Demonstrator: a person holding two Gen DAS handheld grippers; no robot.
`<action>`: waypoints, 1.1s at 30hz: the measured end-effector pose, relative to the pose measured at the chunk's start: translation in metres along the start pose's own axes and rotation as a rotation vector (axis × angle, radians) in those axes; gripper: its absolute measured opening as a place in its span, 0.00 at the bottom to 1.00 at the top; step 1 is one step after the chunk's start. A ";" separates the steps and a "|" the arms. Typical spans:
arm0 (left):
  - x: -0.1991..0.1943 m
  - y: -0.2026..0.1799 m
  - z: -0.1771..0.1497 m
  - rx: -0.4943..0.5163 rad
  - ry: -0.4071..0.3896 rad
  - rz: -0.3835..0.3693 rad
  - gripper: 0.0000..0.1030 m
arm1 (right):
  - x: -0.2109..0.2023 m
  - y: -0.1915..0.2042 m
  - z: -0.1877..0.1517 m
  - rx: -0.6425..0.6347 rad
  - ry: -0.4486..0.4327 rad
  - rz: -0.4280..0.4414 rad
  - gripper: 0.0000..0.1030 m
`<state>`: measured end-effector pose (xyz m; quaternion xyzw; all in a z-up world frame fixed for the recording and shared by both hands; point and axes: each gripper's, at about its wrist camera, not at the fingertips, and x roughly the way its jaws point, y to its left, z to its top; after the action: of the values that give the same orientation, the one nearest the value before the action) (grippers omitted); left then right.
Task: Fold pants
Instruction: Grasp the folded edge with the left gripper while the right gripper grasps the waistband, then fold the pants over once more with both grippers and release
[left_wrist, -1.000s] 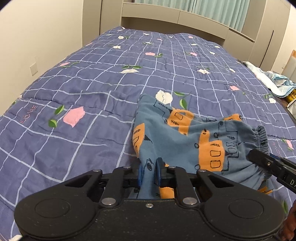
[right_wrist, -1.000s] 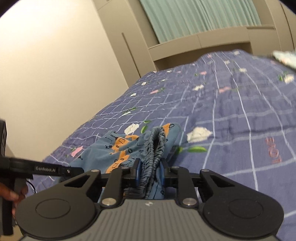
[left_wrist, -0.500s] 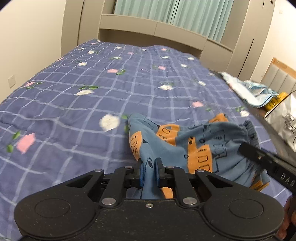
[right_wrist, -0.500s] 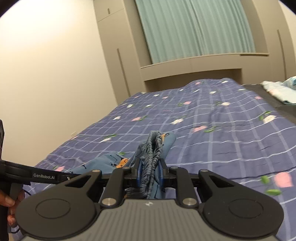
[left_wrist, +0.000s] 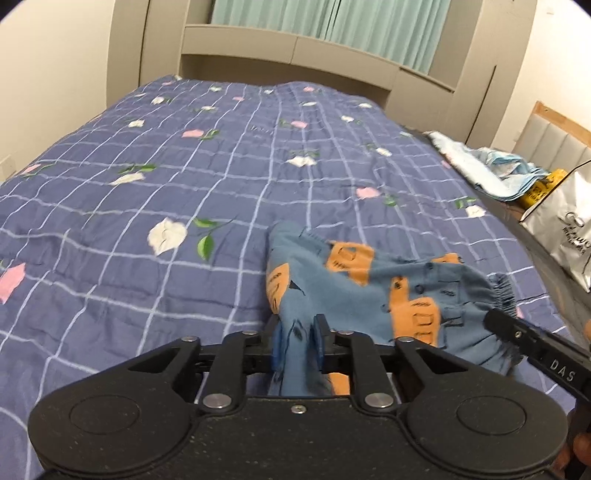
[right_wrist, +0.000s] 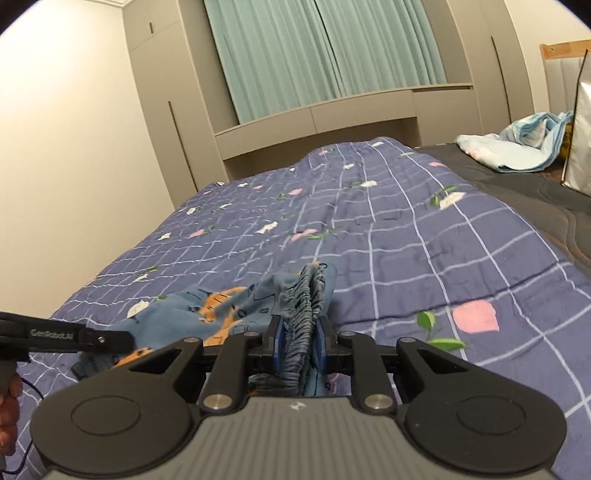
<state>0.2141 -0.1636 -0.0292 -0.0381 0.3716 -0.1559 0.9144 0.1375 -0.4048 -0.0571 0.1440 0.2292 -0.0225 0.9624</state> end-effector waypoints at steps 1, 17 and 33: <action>0.002 0.001 0.000 0.004 0.008 0.010 0.23 | 0.003 0.000 0.000 0.000 0.005 -0.008 0.25; -0.034 0.002 -0.003 0.013 -0.045 0.123 0.96 | -0.024 0.008 0.005 -0.045 -0.036 -0.082 0.90; -0.106 0.000 -0.010 0.022 -0.117 0.170 0.99 | -0.091 0.033 0.018 -0.083 -0.164 -0.104 1.00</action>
<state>0.1359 -0.1302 0.0341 -0.0054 0.3178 -0.0792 0.9448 0.0681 -0.3805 0.0078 0.0894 0.1576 -0.0746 0.9806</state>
